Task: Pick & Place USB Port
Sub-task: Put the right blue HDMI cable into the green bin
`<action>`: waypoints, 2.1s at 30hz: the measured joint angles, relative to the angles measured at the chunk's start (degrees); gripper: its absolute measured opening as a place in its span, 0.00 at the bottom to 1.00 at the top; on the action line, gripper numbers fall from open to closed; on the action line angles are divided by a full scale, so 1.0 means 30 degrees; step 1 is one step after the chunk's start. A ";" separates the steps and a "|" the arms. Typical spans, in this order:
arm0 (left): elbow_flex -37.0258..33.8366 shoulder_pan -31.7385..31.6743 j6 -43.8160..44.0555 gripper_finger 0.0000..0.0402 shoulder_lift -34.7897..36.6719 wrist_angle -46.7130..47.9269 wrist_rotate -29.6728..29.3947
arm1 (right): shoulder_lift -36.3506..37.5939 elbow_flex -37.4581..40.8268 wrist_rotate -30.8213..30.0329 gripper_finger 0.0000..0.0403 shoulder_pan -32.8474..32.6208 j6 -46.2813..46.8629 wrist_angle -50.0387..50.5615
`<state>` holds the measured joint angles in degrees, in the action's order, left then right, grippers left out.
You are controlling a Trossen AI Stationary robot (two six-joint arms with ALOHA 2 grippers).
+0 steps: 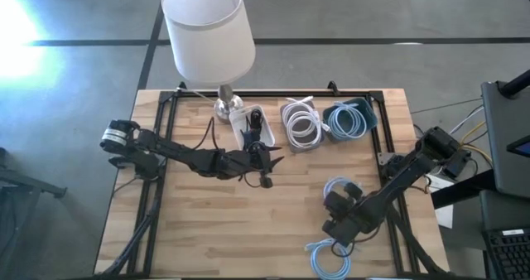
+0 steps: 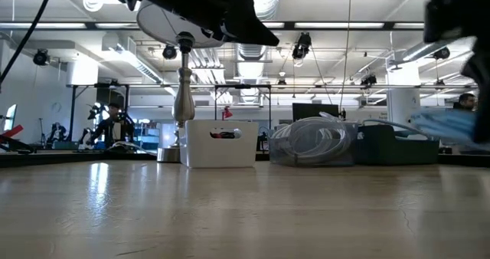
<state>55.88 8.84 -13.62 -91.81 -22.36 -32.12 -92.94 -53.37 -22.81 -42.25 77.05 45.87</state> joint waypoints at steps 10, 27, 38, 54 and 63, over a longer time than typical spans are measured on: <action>-0.0140 0.0044 0.2815 0.35 0.0000 0.3011 0.0015 | 0.3089 -0.0765 -0.5346 0.07 0.1321 -0.5674 0.0015; -0.2020 0.0889 0.8518 0.35 0.0000 0.3013 0.1005 | 0.6329 -0.0434 -1.1016 0.07 0.5107 -1.0354 0.2350; -0.2280 0.1344 1.0105 0.35 0.0000 0.3035 0.0991 | 0.6924 0.0124 -1.2042 0.07 1.0028 -1.0345 0.2732; -0.2280 0.1749 1.1301 0.35 0.0000 0.3042 0.0984 | 0.6832 0.1361 -0.5785 0.07 1.7146 -1.0250 0.2433; -0.2280 0.1749 1.1213 0.35 0.0000 0.3042 0.0798 | 0.6832 0.3222 -0.5781 0.07 1.9284 -1.0396 0.1374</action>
<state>49.04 14.09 20.02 -91.81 -13.23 -29.73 -72.44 -43.70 -40.15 15.60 45.87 49.99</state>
